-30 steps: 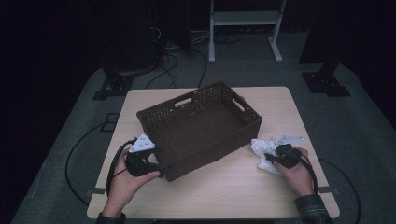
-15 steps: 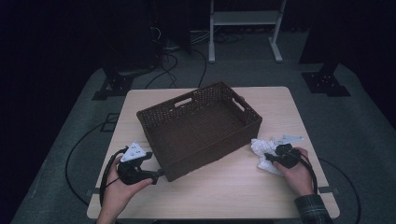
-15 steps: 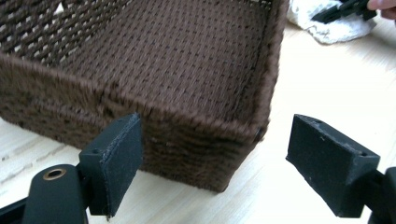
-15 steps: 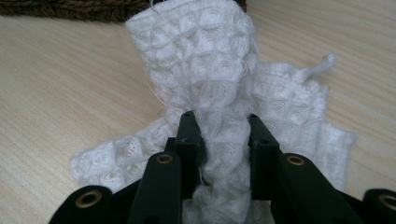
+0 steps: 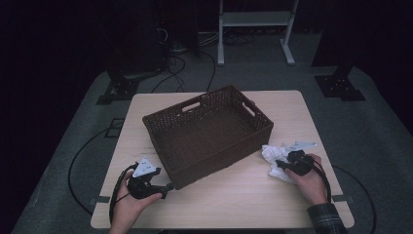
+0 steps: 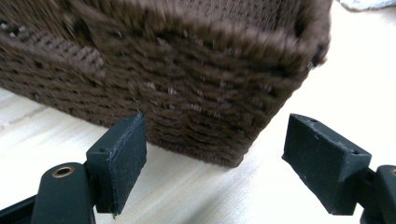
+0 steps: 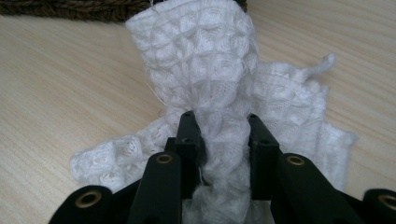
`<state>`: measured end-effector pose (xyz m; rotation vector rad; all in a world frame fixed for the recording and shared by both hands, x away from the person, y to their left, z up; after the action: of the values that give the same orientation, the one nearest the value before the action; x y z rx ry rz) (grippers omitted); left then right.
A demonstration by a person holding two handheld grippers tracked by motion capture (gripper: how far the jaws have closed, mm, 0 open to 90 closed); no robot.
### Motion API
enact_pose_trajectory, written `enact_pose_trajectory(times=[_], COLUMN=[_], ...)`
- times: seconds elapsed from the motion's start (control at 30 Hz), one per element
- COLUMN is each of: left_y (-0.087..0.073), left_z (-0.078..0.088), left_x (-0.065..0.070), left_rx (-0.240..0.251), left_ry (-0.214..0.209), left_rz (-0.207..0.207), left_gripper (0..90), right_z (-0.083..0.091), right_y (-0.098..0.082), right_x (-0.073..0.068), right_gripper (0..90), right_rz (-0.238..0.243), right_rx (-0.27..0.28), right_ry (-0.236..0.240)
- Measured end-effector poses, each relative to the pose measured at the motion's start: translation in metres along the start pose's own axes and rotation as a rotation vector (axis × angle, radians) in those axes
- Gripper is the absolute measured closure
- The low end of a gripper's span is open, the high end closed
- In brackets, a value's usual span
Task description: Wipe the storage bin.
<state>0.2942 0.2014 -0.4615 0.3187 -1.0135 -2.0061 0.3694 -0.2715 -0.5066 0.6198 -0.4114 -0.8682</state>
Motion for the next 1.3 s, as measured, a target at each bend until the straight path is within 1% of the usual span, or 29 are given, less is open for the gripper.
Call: enact_pose_trajectory(times=[0.1,0.17,0.27,0.3,0.37,0.4,0.53,0.57,0.6,0.63,0.73,0.8,0.87,0.93,1.03,1.1,1.2,1.3], left_y=[-0.005,-0.007,-0.012,-0.014,-0.016,-0.017,-0.021,-0.022,-0.023,-0.024,-0.025,-0.024,-0.024,-0.025,-0.027,-0.029,-0.029,-0.029], left_z=[-0.006,-0.009,-0.016,-0.018,-0.022,-0.024,-0.029,-0.031,-0.033,-0.036,-0.039,-0.040,-0.042,-0.044,-0.045,-0.047,-0.049,-0.050], left_x=[0.000,0.000,0.000,-0.001,-0.002,-0.001,-0.001,-0.001,-0.001,-0.001,-0.001,-0.001,-0.001,-0.002,-0.002,-0.003,-0.004,-0.003], left_rx=[0.001,-0.002,-0.006,-0.007,-0.006,-0.005,-0.003,-0.004,-0.008,0.000,0.004,0.017,0.020,0.020,0.023,0.009,0.013,0.018], left_ry=[0.013,0.012,0.022,0.027,0.041,0.035,0.043,0.053,0.053,0.054,0.062,0.053,0.052,0.041,0.046,0.060,0.053,0.052], left_rz=[0.006,0.012,0.013,0.006,0.007,0.014,0.019,0.031,0.037,0.039,0.033,0.034,0.026,0.022,-0.003,-0.013,0.005,0.006], left_gripper=[21.9,21.9,21.9,22.0,21.9,21.9,22.3,22.7,22.7,22.7,22.7,22.6,22.4,22.1,20.9,21.1,20.8,20.3], right_z=[0.000,0.000,0.000,0.000,0.000,0.000,0.000,0.000,0.000,0.000,0.000,0.000,0.000,0.000,0.000,-0.001,-0.001,-0.001], right_y=[0.000,0.000,0.000,0.000,0.000,0.000,0.000,0.000,0.000,0.000,0.000,0.000,0.001,0.001,0.002,0.003,0.003,0.002], right_x=[0.000,0.000,0.000,0.000,0.000,0.000,0.000,0.000,0.000,0.000,0.000,0.000,-0.001,-0.001,-0.002,-0.003,-0.002,-0.002], right_gripper=[70.8,70.8,70.8,70.8,70.8,70.8,70.8,70.9,70.8,70.8,70.9,70.8,71.0,71.3,72.4,73.1,73.5,73.6], right_rz=[0.000,0.000,0.001,0.000,-0.001,0.000,-0.001,-0.001,-0.001,-0.002,-0.005,-0.006,-0.005,-0.002,0.007,0.009,0.014,0.013], right_rx=[0.000,0.000,0.000,0.000,0.000,0.000,-0.001,-0.001,-0.001,-0.001,-0.001,-0.001,-0.002,-0.008,-0.009,-0.011,-0.012,-0.006], right_ry=[0.000,0.000,0.000,0.000,0.000,-0.001,-0.001,-0.001,-0.001,-0.001,-0.002,-0.002,-0.003,-0.008,-0.013,-0.012,-0.010,-0.006])
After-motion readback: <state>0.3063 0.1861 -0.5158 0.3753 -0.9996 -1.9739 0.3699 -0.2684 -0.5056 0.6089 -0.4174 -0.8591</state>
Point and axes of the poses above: each handheld gripper's, and its own axes: z roughly backward along the jaws, y roughly out of its top, x roughly to its right, the point moved 3 cm from there along -z, roughly forward along the jaws, and after that the axes turned 6 degrees about z, right-handed, at the moved point
